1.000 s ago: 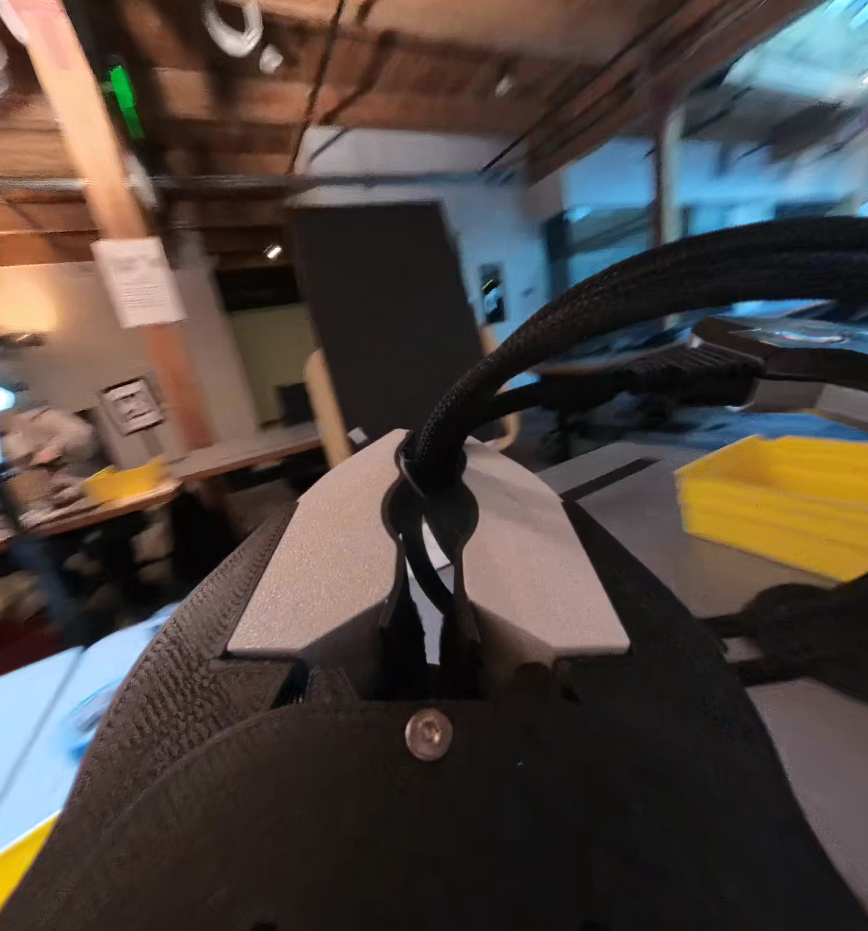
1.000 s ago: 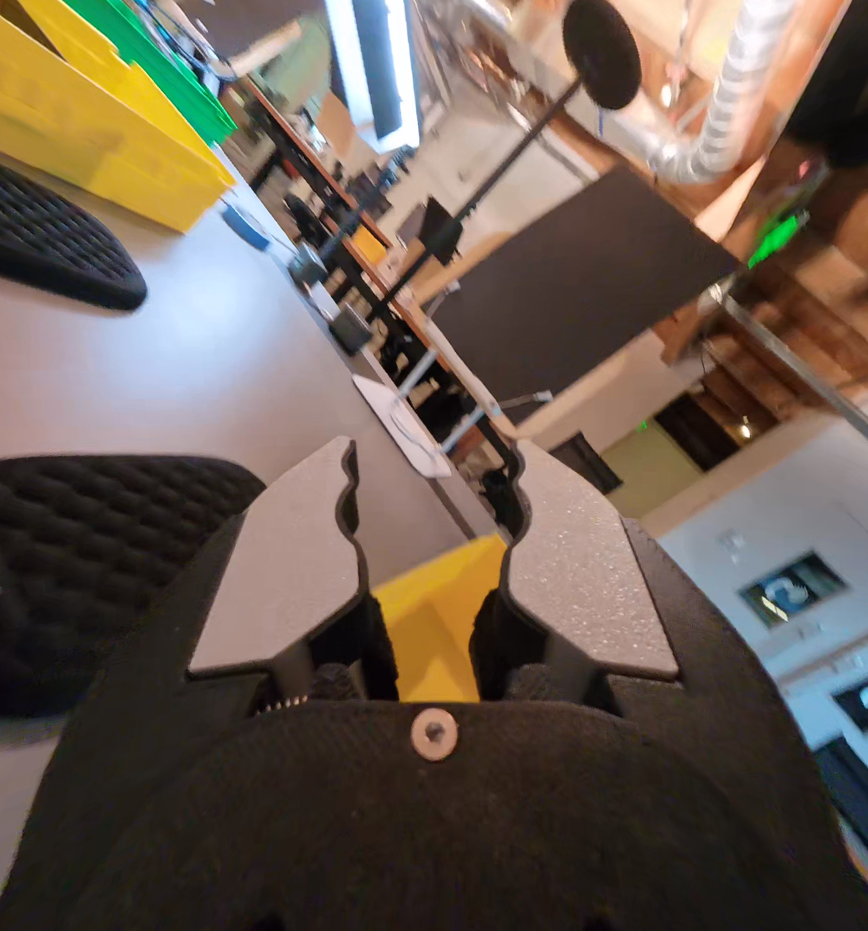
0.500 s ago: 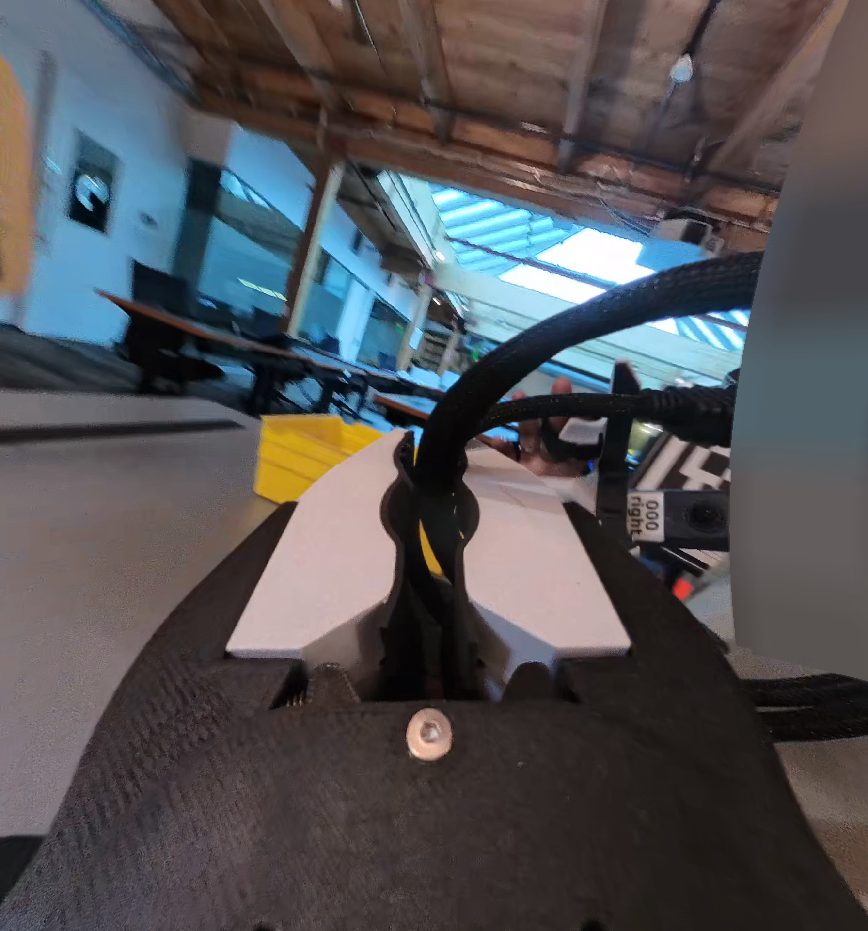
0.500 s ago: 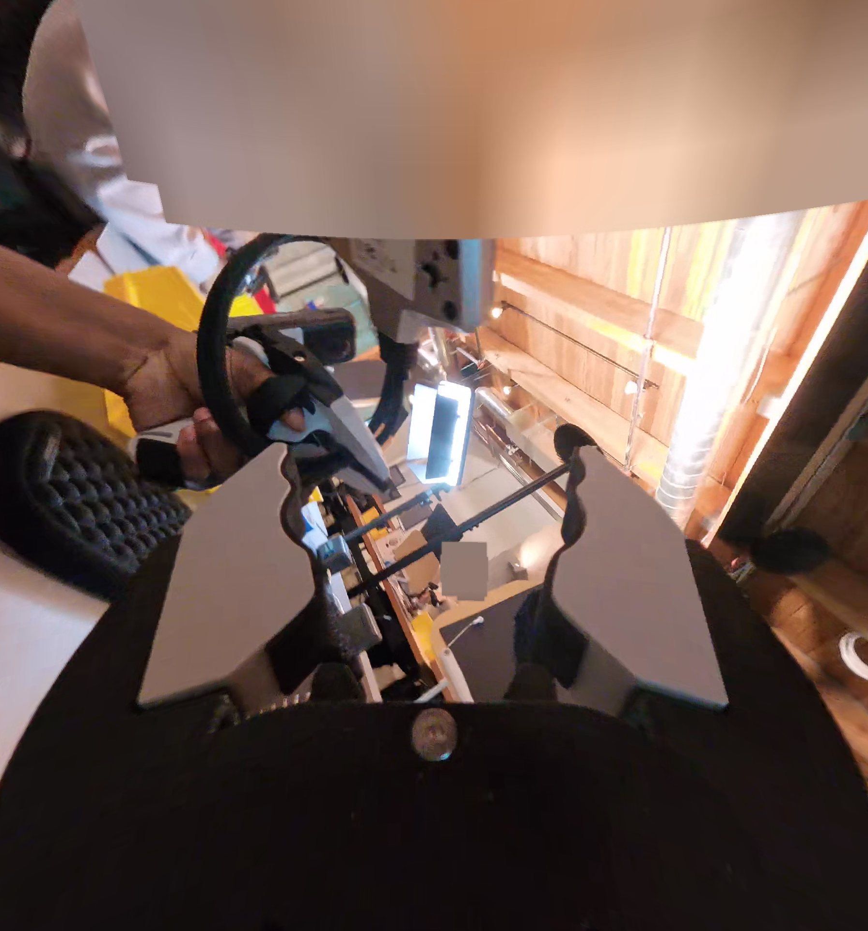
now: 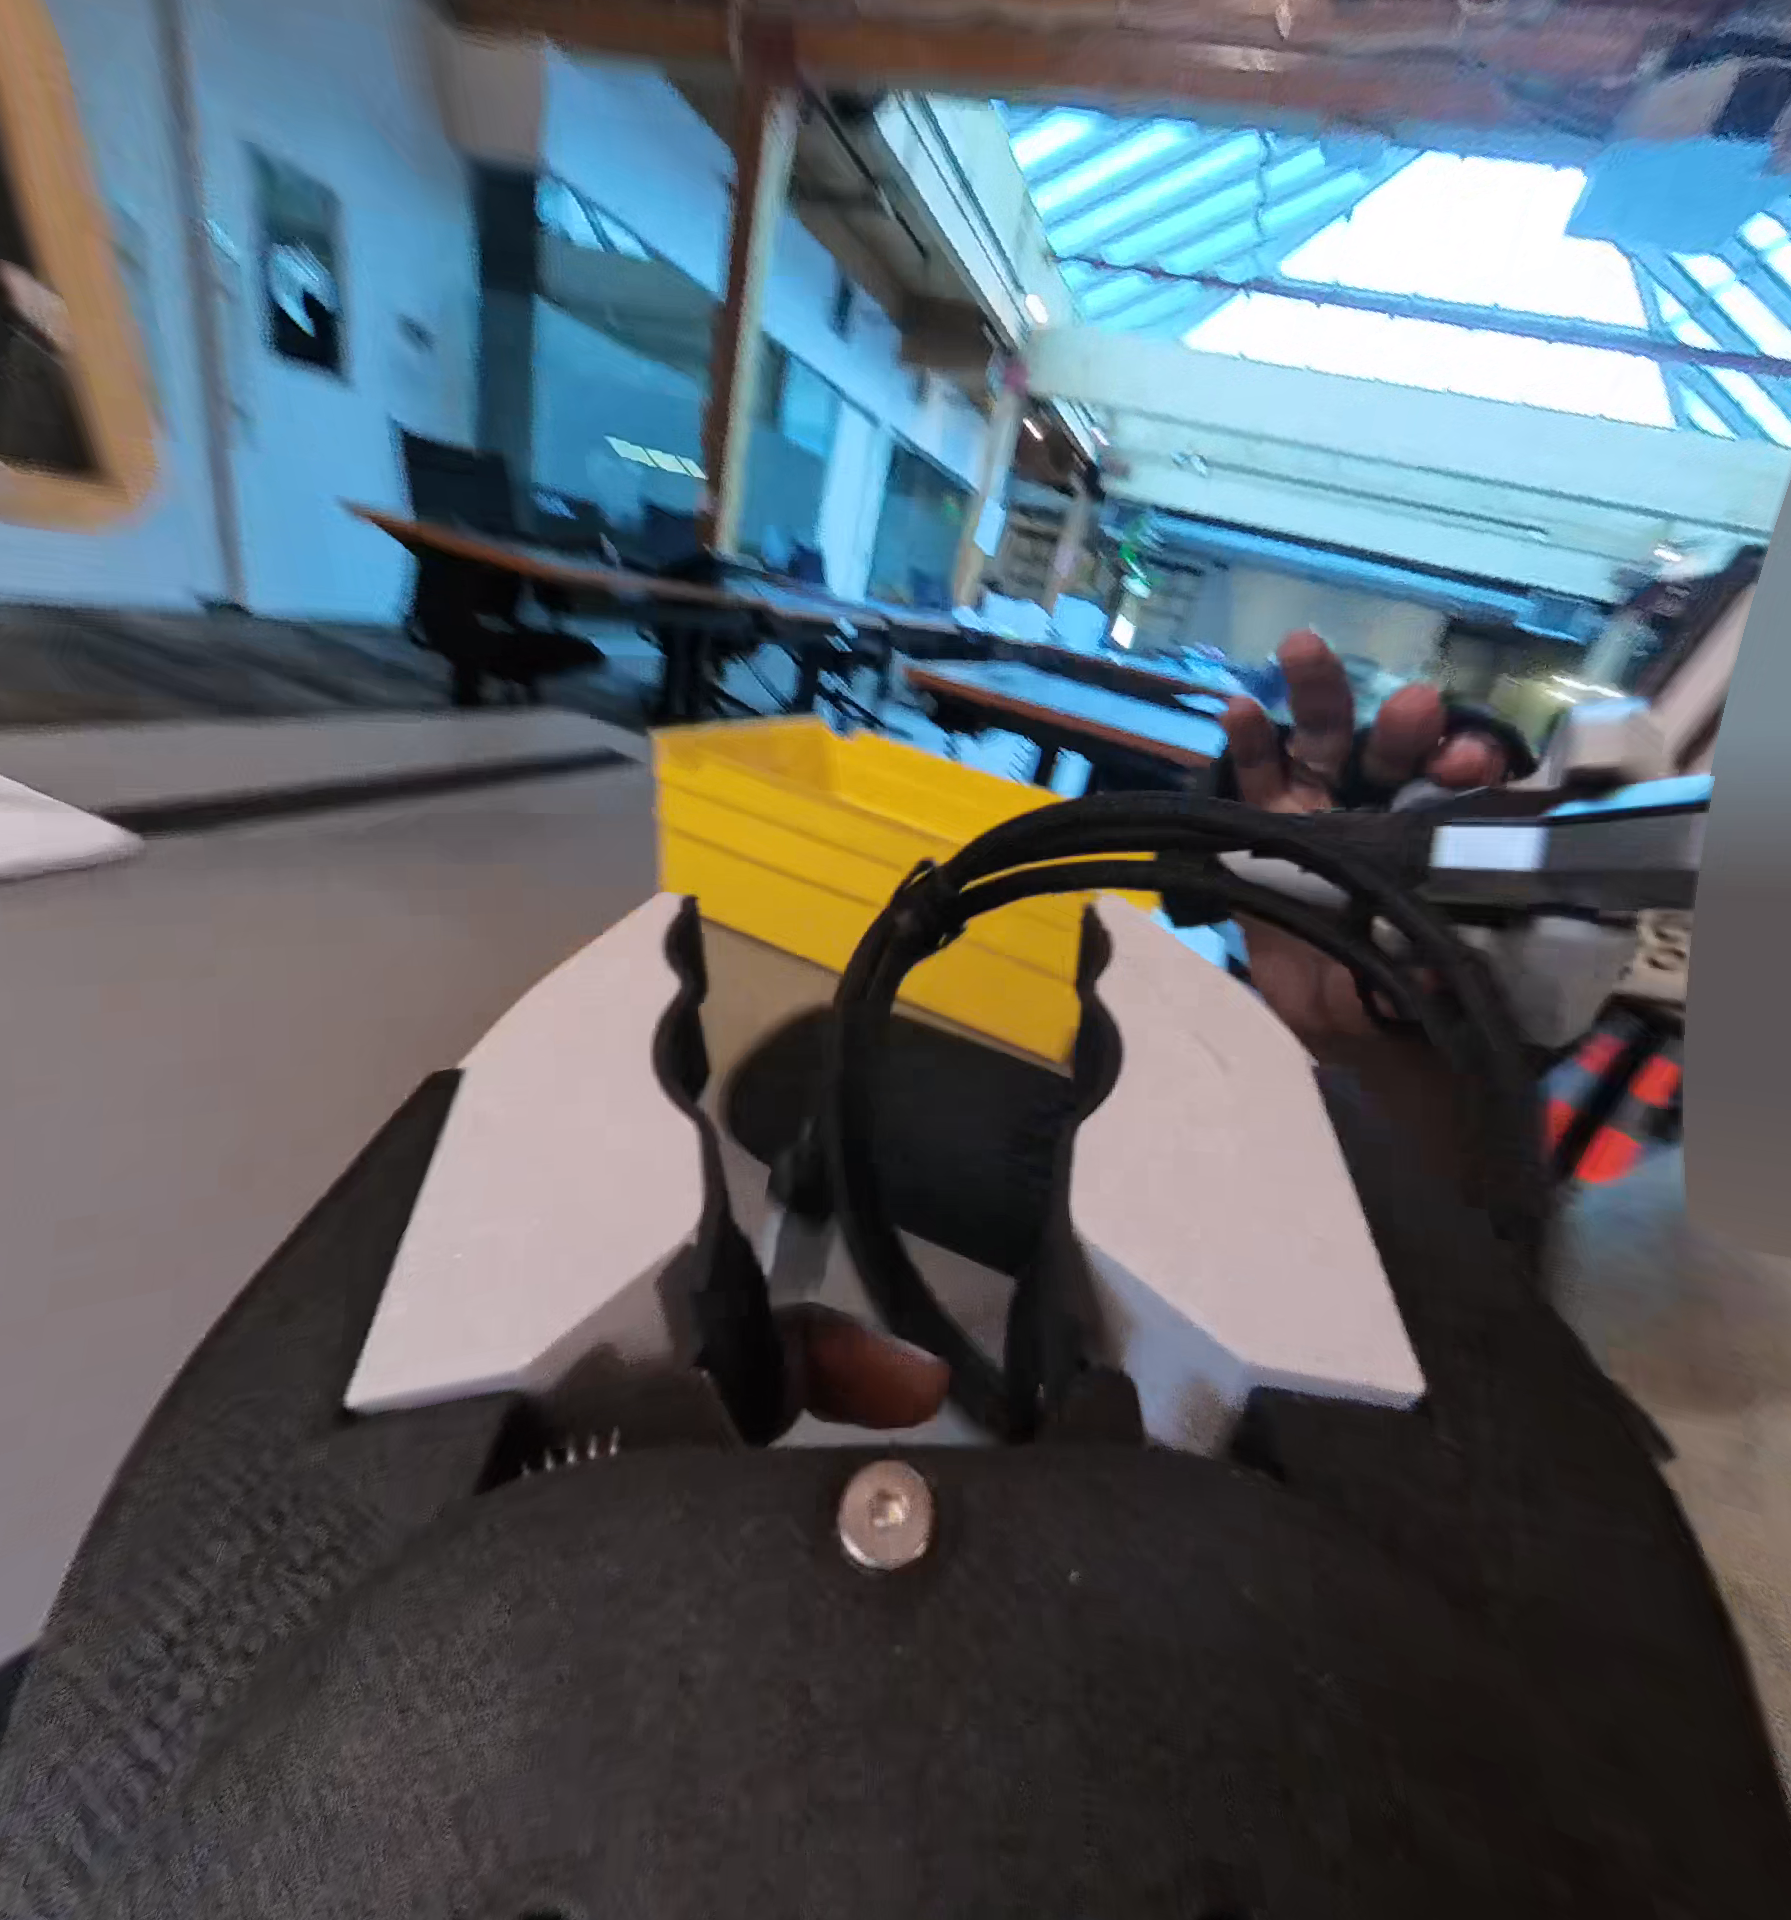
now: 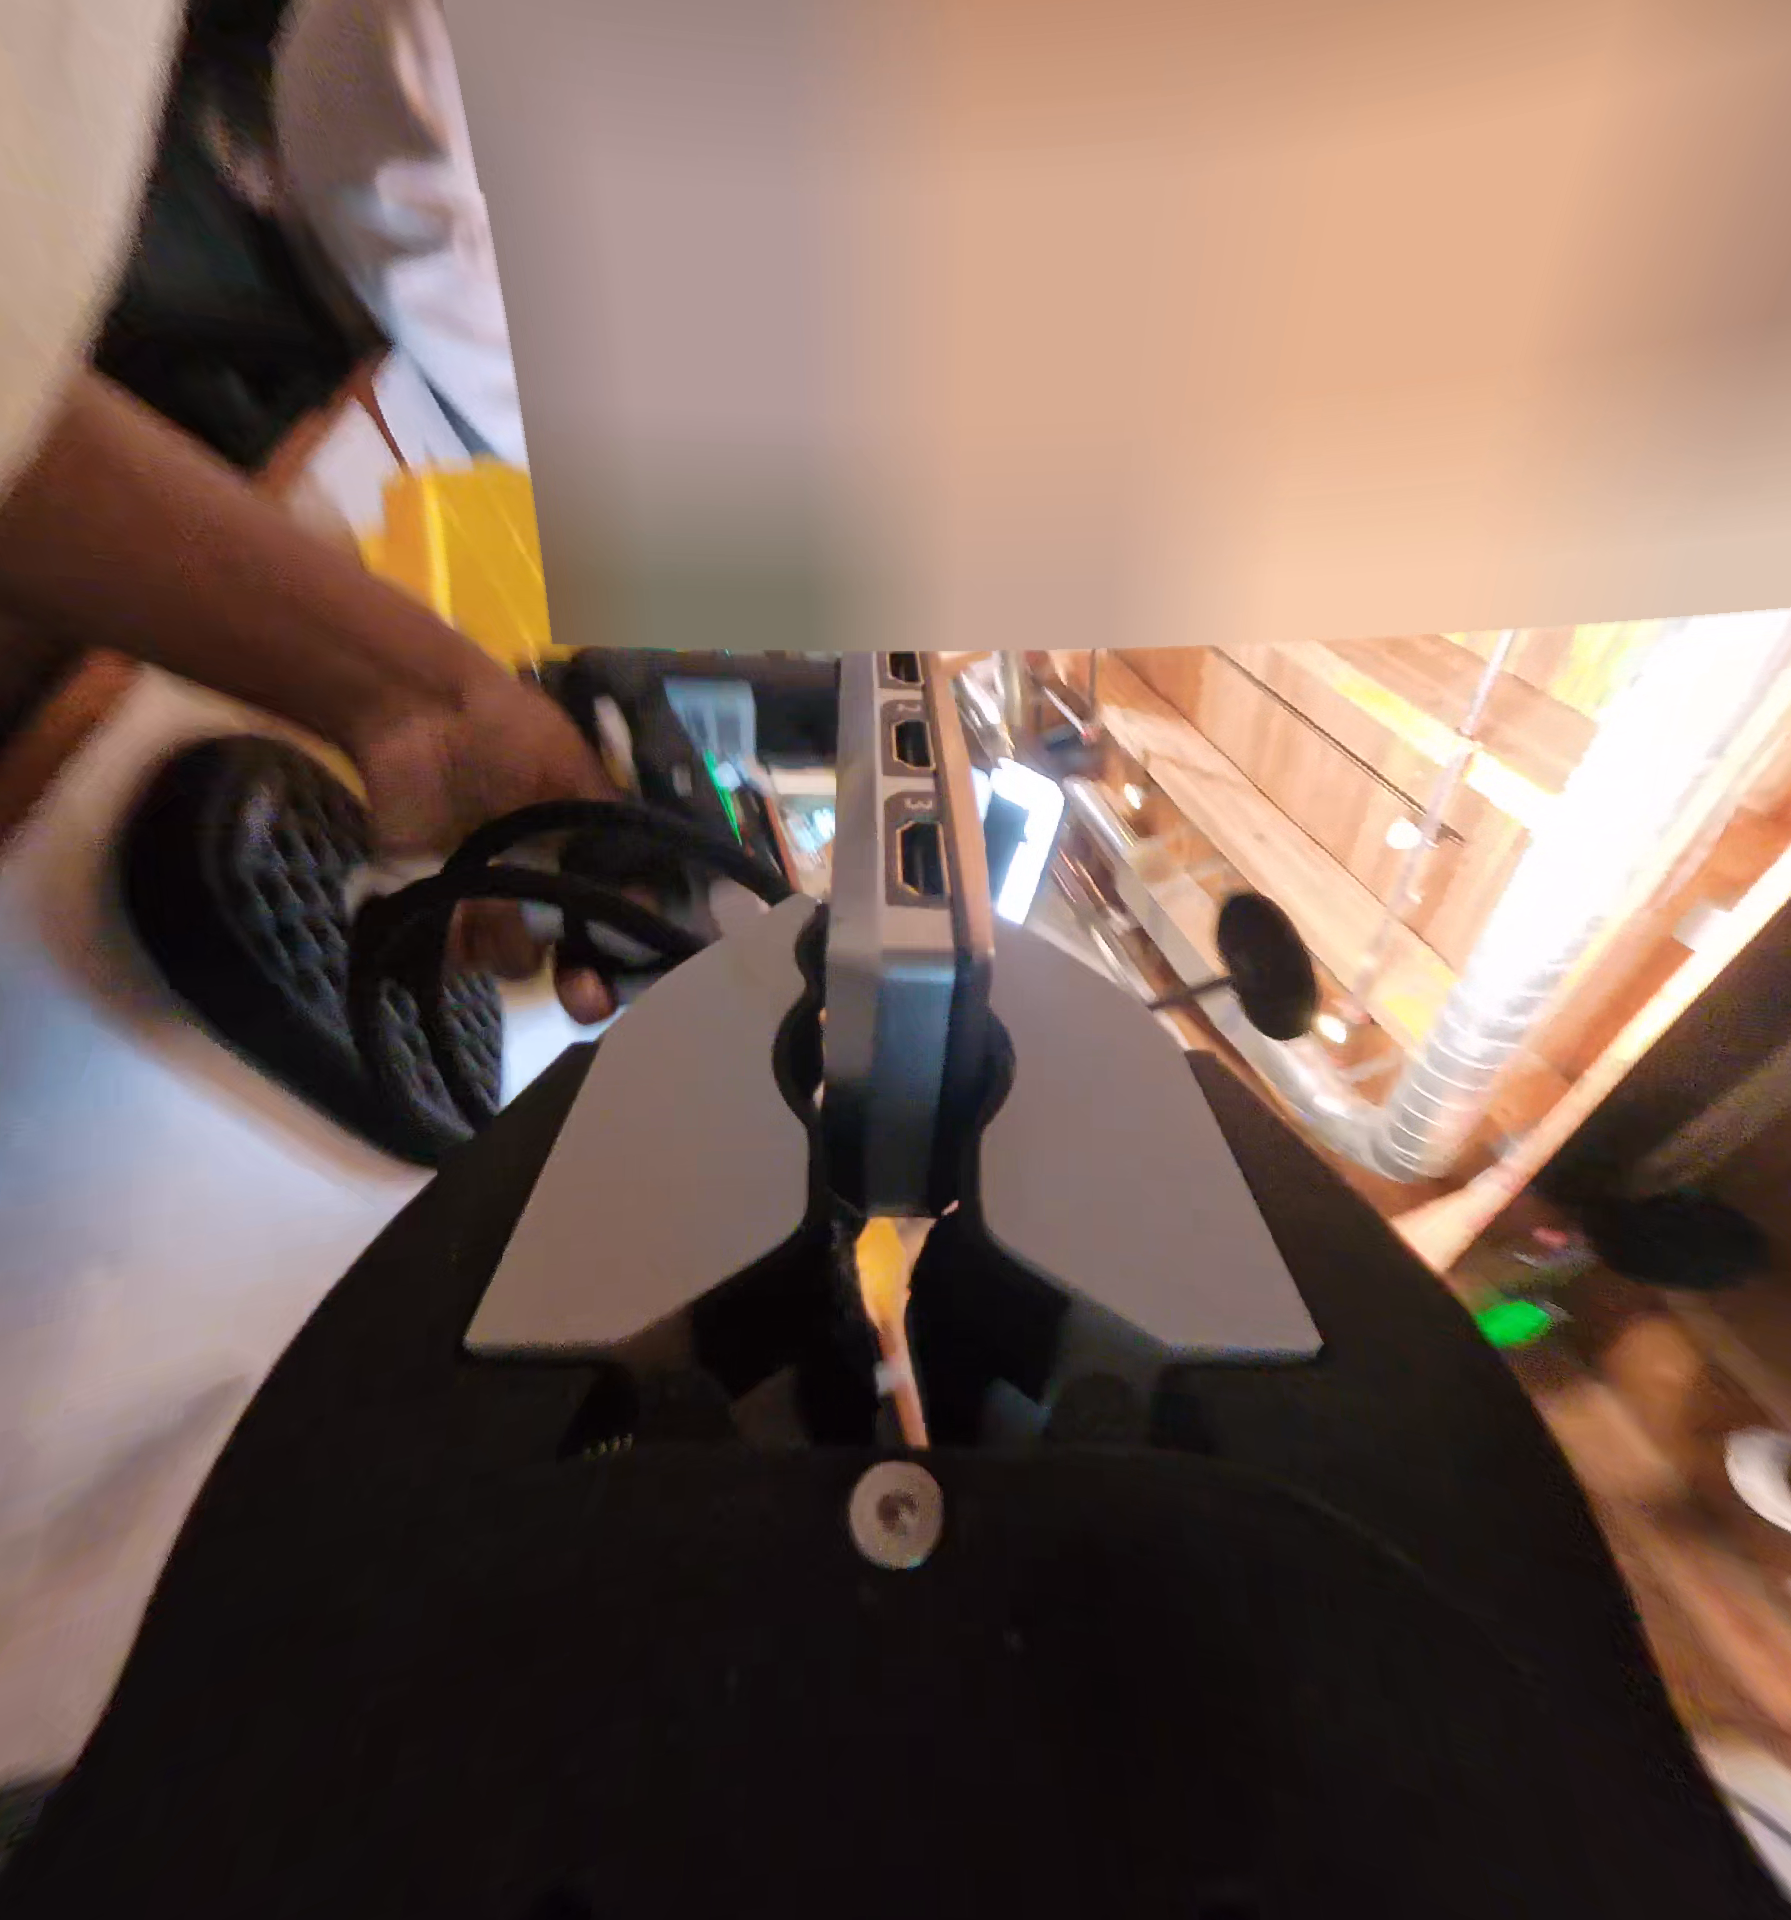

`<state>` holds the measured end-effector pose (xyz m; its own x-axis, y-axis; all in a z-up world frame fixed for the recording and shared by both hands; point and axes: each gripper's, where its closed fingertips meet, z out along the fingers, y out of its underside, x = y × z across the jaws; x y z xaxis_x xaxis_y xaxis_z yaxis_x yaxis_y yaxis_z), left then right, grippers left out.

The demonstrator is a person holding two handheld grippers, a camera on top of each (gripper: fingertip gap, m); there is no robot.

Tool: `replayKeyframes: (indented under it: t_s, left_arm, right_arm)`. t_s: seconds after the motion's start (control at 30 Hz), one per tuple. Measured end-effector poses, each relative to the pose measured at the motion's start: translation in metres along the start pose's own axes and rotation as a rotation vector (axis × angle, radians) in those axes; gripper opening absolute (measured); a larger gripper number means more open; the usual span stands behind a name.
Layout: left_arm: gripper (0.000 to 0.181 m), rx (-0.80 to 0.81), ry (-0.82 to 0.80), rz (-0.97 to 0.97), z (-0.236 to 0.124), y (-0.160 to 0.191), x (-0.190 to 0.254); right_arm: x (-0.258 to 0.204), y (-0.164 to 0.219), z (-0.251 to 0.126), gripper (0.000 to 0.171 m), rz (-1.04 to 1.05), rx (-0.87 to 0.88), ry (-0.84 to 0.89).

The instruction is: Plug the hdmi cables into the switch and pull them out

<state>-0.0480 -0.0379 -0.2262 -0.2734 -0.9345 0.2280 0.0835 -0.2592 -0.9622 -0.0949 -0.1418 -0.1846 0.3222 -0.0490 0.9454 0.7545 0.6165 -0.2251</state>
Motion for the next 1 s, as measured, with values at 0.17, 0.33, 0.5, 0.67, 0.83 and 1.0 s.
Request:
replayKeyframes:
  t_s: [0.17,0.33,0.5,0.67,0.83,1.0]
  left_arm:
    - [0.072,0.152,-0.303,0.224,-0.064,-0.056,-0.035]
    - [0.068,0.174,-0.582,0.411,-0.117,-0.086,-0.052]
    - [0.060,0.240,-0.711,0.501,-0.150,-0.109,-0.049]
    - [0.057,0.202,-0.864,0.589,-0.185,-0.118,-0.054]
    - [0.057,0.169,-0.998,0.629,-0.218,-0.124,-0.059]
    - [0.054,0.044,-1.091,0.624,-0.241,-0.117,-0.071]
  right_arm:
    - [0.017,0.058,-0.008,0.022,-0.418,-0.401,0.082]
    - [-0.002,0.129,-0.009,0.022,-0.695,-0.721,0.016]
    - [-0.066,0.184,-0.020,0.023,-0.511,-0.924,-0.207]
    - [-0.091,0.193,-0.023,0.024,-0.357,-0.978,-0.362]
    - [-0.124,0.190,-0.035,0.027,-0.217,-0.998,-0.592]
    - [-0.137,0.177,-0.045,0.041,0.006,-0.974,-0.708]
